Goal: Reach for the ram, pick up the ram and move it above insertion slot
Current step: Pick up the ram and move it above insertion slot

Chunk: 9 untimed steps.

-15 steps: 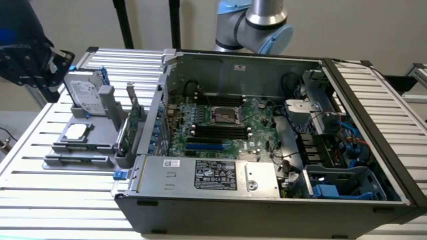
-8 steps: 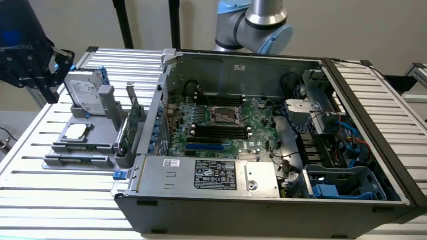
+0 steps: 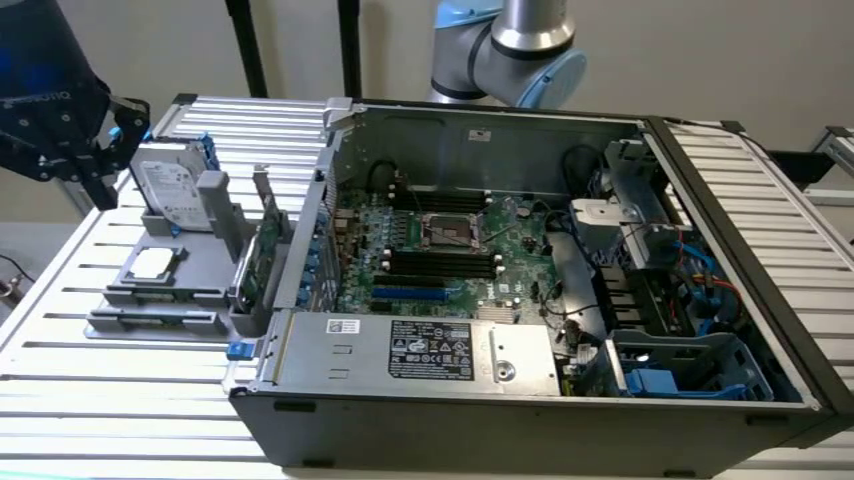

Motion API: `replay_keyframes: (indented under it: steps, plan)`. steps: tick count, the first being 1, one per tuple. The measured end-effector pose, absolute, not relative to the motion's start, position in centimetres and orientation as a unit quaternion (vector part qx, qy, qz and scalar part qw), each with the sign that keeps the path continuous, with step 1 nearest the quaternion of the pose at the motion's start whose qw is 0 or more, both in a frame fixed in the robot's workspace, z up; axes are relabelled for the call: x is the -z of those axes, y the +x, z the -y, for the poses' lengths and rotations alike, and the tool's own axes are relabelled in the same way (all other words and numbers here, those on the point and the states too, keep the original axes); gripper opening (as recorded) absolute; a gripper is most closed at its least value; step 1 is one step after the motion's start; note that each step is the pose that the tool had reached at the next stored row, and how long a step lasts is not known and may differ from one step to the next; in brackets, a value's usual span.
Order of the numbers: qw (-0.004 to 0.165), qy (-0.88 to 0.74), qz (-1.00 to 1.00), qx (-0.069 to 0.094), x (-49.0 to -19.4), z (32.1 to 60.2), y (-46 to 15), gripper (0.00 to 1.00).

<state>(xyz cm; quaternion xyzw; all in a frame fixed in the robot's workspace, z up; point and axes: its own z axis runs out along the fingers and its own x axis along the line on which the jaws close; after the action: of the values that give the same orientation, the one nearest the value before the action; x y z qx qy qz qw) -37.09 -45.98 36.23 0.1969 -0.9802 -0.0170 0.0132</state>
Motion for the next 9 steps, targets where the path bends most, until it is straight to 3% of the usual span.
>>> replay_keyframes:
  steps: [9]
  plan:
    - [0.014, 0.276, 0.961, 0.016, -36.03, 45.98, -37.09, 0.1]
